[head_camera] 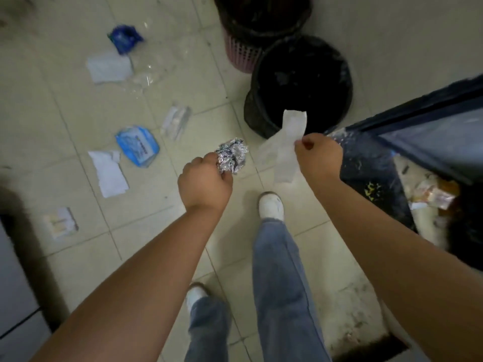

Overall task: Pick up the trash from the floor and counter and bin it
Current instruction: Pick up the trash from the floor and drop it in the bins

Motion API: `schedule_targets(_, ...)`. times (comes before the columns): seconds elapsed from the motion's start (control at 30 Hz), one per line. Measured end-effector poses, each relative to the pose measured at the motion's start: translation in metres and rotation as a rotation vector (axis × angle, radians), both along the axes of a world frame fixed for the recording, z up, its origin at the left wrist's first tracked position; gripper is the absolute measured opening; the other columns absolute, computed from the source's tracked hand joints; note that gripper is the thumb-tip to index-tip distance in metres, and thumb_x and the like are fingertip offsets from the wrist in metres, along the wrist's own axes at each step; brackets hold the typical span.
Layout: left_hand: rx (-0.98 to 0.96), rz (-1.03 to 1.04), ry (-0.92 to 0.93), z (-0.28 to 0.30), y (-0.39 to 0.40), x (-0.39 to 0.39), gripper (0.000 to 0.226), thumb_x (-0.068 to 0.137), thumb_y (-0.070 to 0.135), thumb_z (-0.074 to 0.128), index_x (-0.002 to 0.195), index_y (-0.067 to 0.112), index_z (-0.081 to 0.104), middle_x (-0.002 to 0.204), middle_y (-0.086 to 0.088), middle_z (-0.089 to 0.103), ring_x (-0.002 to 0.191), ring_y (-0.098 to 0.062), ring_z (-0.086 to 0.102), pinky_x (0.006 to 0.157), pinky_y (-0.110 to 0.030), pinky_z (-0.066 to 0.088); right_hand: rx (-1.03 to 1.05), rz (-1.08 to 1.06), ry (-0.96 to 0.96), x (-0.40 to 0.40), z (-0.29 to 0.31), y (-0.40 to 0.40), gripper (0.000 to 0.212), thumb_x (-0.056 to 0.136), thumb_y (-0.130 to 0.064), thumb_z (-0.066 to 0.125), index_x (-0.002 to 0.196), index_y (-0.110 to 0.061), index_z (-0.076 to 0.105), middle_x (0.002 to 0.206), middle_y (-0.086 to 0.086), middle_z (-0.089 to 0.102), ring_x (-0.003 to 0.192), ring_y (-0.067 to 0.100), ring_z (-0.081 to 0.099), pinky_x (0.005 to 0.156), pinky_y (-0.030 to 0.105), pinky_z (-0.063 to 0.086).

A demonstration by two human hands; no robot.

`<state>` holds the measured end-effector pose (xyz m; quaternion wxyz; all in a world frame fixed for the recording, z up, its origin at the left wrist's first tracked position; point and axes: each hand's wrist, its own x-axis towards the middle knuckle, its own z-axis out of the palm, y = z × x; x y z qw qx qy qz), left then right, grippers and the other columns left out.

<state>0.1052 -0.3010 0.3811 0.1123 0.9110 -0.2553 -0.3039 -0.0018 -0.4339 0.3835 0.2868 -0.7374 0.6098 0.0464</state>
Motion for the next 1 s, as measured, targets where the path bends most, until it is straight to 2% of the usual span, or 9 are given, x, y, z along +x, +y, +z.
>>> schedule_targets(0.1,-0.031,0.007,-0.02,0.014,-0.072,0.01,0.035,0.09,0.022,0.053,0.121,0.006,0.058,0.117,-0.019,0.062,0.111,-0.035,0.055,0.085,-0.038,0.046,-0.016,-0.04,-0.055,0.003,0.017,-0.073,0.023,0.096,-0.017,0.047,0.086,-0.003,0.063,0.077,0.013,0.055,0.067,0.019,0.047,0.056,0.019,0.026)
schedule_targets(0.27,0.009,0.015,-0.034,-0.004,-0.189,0.015,0.039,0.093,0.027,0.051,0.127,0.008,0.052,0.126,-0.015,0.058,0.118,-0.032,0.051,0.091,-0.037,0.044,0.064,0.08,0.002,0.008,-0.008,-0.174,0.017,0.096,-0.015,0.045,0.081,-0.01,0.051,0.073,0.014,0.05,0.078,0.021,0.047,0.063,0.022,0.028)
schedule_targets(0.3,0.044,-0.012,-0.015,-0.012,-0.209,0.013,0.043,0.093,0.03,0.05,0.131,0.01,0.047,0.131,-0.014,0.055,0.122,-0.032,0.047,0.094,-0.038,0.042,0.134,0.139,0.062,0.009,-0.019,-0.187,0.013,0.096,-0.017,0.045,0.094,-0.009,0.056,0.083,0.021,0.055,0.086,0.024,0.053,0.068,0.026,0.035)
schedule_targets(0.33,0.088,-0.053,0.006,-0.021,-0.225,0.011,0.048,0.094,0.033,0.049,0.136,0.011,0.043,0.137,-0.014,0.05,0.127,-0.032,0.043,0.099,-0.039,0.04,0.191,0.212,0.143,0.008,-0.032,-0.196,0.024,0.097,-0.02,0.046,0.115,-0.007,0.055,0.107,0.025,0.059,0.102,0.03,0.056,0.081,0.032,0.043)
schedule_targets(0.4,0.187,-0.168,0.018,-0.039,-0.242,0.008,0.054,0.097,0.037,0.043,0.144,0.014,0.032,0.151,-0.014,0.034,0.14,-0.032,0.026,0.111,-0.042,0.03,0.263,0.386,0.317,0.005,-0.053,-0.204,0.05,0.097,-0.025,0.045,0.142,-0.007,0.033,0.14,0.02,0.047,0.127,0.036,0.045,0.104,0.042,0.042)
schedule_targets(0.5,0.31,-0.419,-0.023,-0.052,-0.236,0.005,0.054,0.101,0.036,0.03,0.151,0.021,0.015,0.162,-0.008,0.005,0.149,-0.03,-0.002,0.121,-0.045,0.007,0.242,0.566,0.444,0.003,-0.065,-0.196,0.056,0.098,-0.031,0.037,0.148,-0.013,0.02,0.156,0.013,0.025,0.143,0.034,0.023,0.116,0.046,0.027)
schedule_targets(0.6,0.361,-0.579,-0.078,-0.05,-0.211,0.01,0.055,0.103,0.038,0.023,0.152,0.025,0.003,0.162,-0.004,-0.008,0.149,-0.027,-0.014,0.122,-0.046,-0.003,0.176,0.676,0.478,0.004,-0.063,-0.182,0.06,0.1,-0.039,0.027,0.151,-0.019,0.005,0.162,0.007,0.0,0.149,0.03,-0.004,0.121,0.047,0.006)
schedule_targets(0.77,0.452,-0.595,-0.149,-0.029,-0.156,0.046,0.057,0.102,0.043,0.019,0.151,0.028,-0.007,0.161,-0.001,-0.016,0.148,-0.025,-0.017,0.121,-0.046,-0.005,0.091,0.744,0.365,0.031,-0.048,-0.147,0.063,0.098,-0.045,0.024,0.151,-0.02,0.0,0.161,0.012,-0.007,0.148,0.032,-0.008,0.121,0.05,-0.001)
schedule_targets(1.0,0.514,-0.42,-0.172,-0.013,-0.053,0.117,0.056,0.102,0.04,0.024,0.152,0.026,0.002,0.162,0.0,-0.008,0.149,-0.026,-0.012,0.122,-0.043,-0.003,0.113,0.813,0.3,0.1,-0.042,-0.057,0.064,0.097,-0.05,0.02,0.15,-0.024,-0.005,0.161,0.009,-0.013,0.148,0.029,-0.012,0.121,0.048,-0.005)
